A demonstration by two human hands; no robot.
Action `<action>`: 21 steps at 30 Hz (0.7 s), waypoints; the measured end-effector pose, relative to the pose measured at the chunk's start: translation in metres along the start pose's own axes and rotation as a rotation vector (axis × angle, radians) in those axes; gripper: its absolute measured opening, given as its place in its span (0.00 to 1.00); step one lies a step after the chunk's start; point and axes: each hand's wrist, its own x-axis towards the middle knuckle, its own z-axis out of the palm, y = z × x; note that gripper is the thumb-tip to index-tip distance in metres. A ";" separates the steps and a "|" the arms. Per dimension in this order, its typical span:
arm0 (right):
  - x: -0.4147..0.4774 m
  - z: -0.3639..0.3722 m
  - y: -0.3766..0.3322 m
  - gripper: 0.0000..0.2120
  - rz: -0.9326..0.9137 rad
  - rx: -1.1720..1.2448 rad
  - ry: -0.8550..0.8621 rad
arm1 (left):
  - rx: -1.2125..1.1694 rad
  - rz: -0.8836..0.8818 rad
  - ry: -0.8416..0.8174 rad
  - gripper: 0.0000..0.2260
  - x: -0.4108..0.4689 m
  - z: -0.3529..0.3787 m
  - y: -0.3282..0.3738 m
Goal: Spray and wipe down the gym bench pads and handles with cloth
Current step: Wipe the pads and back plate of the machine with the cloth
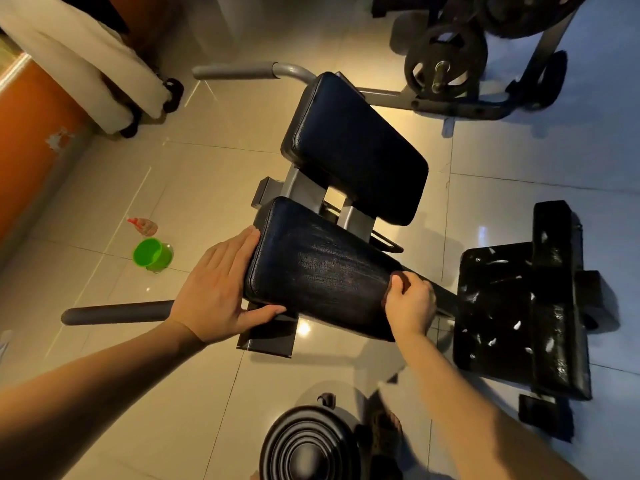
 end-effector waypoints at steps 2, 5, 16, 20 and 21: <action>-0.004 0.004 -0.024 0.09 0.022 0.076 0.026 | 0.009 0.001 -0.009 0.50 0.000 0.000 0.001; -0.024 0.013 -0.083 0.10 -0.192 0.198 -0.040 | 0.018 -0.009 -0.019 0.51 0.000 -0.001 0.000; -0.004 0.005 -0.023 0.15 -0.341 0.042 -0.062 | 0.013 0.012 0.003 0.51 0.000 -0.001 0.001; 0.004 -0.006 -0.002 0.13 -0.033 -0.038 -0.023 | 0.026 0.016 0.003 0.51 0.000 -0.001 0.001; -0.003 -0.005 -0.020 0.12 -0.049 0.002 -0.018 | 0.030 0.014 0.002 0.51 0.000 -0.001 0.001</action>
